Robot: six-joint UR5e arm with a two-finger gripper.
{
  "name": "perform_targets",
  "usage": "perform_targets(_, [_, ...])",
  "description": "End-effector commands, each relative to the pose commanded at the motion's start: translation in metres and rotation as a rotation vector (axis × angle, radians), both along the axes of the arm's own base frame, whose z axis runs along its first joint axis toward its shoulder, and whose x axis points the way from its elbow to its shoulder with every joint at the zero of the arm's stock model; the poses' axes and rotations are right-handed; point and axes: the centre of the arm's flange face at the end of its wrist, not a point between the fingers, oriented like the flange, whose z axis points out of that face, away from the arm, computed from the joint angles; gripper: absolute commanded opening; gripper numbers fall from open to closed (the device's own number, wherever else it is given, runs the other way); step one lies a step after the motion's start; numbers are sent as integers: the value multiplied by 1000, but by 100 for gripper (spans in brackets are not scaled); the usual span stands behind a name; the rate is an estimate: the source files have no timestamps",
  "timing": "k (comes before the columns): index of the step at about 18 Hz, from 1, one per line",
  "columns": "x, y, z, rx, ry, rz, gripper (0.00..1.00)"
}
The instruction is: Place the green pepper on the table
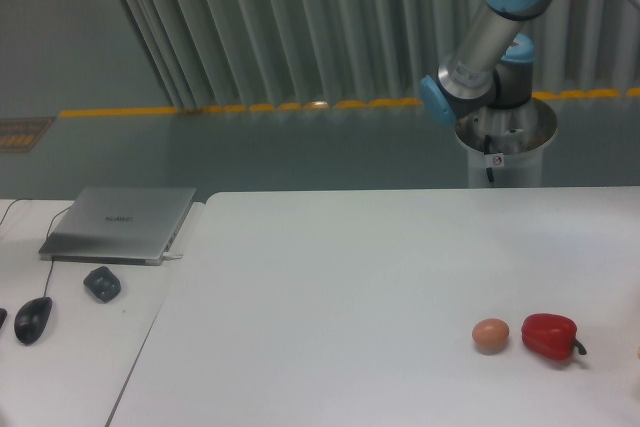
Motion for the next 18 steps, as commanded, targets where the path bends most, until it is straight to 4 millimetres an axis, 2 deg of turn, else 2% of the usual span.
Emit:
perform_targets(5, [18, 3, 40, 37, -22, 124, 76])
perform_targets(13, [43, 7, 59, 177, -125, 341, 76])
perform_targets(17, [71, 19, 85, 259, -164, 493, 76])
perform_targets(18, [76, 23, 86, 278, -188, 528, 76])
